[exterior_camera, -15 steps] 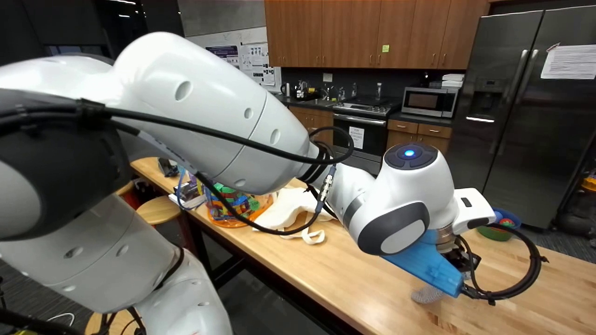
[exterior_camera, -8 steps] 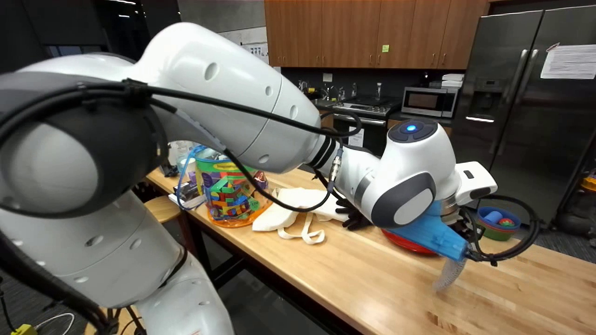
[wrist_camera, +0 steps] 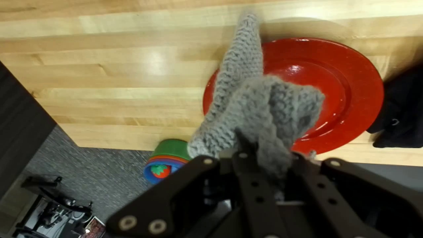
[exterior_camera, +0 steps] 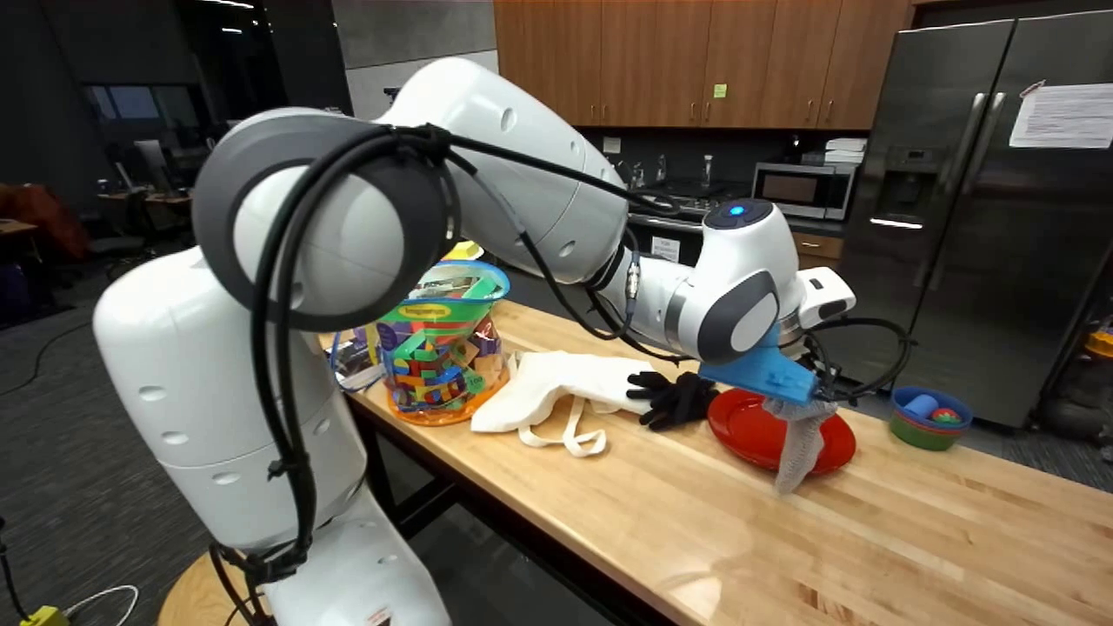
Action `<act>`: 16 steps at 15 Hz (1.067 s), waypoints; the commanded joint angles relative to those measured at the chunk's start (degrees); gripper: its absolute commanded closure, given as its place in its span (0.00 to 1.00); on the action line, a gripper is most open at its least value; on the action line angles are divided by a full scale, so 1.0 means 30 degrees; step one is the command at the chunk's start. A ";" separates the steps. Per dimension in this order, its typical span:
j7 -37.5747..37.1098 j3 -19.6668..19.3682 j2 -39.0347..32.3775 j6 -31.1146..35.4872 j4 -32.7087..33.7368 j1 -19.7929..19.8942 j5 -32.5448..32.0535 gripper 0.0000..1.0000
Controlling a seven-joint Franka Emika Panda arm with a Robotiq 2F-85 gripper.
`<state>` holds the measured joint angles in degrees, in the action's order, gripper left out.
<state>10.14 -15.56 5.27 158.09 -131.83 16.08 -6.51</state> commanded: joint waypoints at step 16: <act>0.0691 0.4035 0.0290 -0.1185 0.2585 -0.4398 0.0283 0.96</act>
<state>10.05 -3.30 4.53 155.94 -123.75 3.29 -6.45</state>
